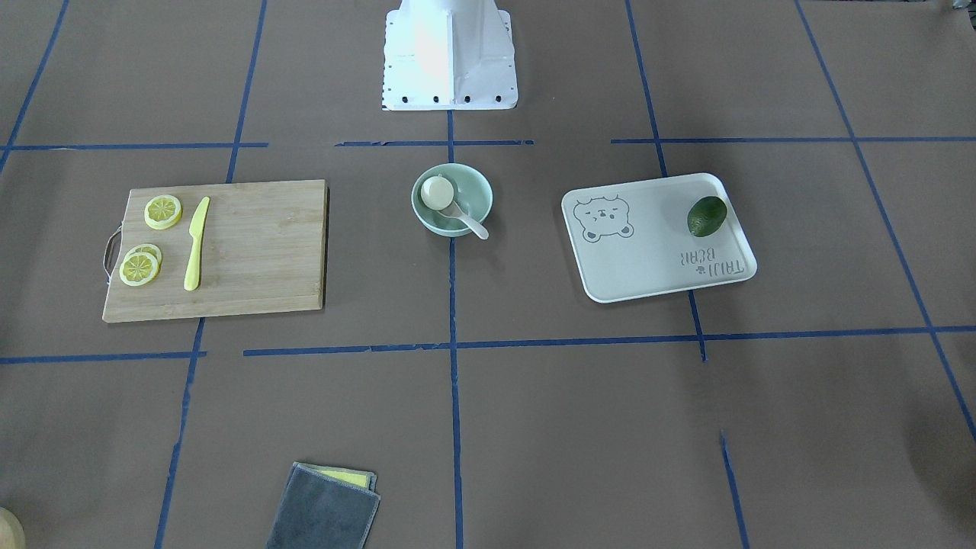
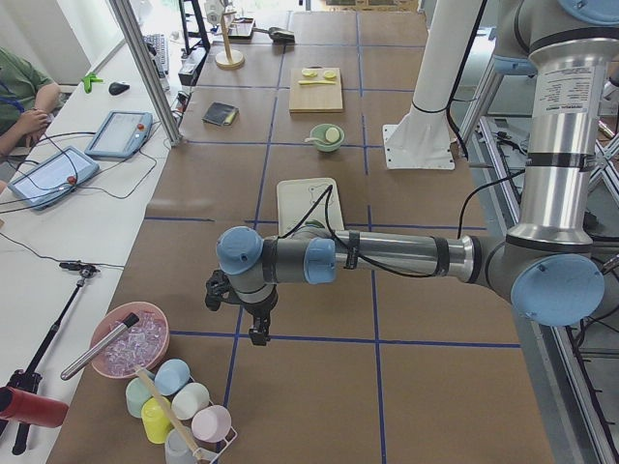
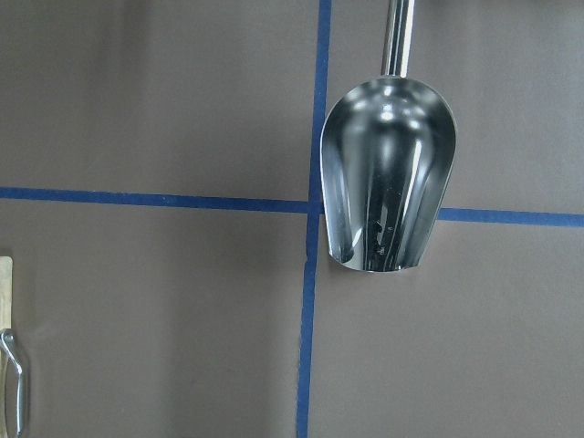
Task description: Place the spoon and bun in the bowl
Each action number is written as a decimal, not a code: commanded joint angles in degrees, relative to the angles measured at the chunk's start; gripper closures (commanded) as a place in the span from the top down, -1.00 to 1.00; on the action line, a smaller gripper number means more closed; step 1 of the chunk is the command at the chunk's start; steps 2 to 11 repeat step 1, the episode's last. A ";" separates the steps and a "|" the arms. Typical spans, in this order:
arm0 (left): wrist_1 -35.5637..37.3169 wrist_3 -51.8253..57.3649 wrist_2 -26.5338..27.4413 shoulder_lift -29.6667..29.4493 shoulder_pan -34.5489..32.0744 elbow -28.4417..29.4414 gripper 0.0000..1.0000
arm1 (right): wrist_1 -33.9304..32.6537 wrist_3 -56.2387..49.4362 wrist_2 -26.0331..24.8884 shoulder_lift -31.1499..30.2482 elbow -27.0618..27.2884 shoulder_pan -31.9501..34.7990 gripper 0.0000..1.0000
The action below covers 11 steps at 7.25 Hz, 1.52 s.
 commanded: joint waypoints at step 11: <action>-0.07 0.00 0.00 0.00 0.04 0.03 1.00 | 0.00 0.09 0.01 0.11 0.09 0.00 1.00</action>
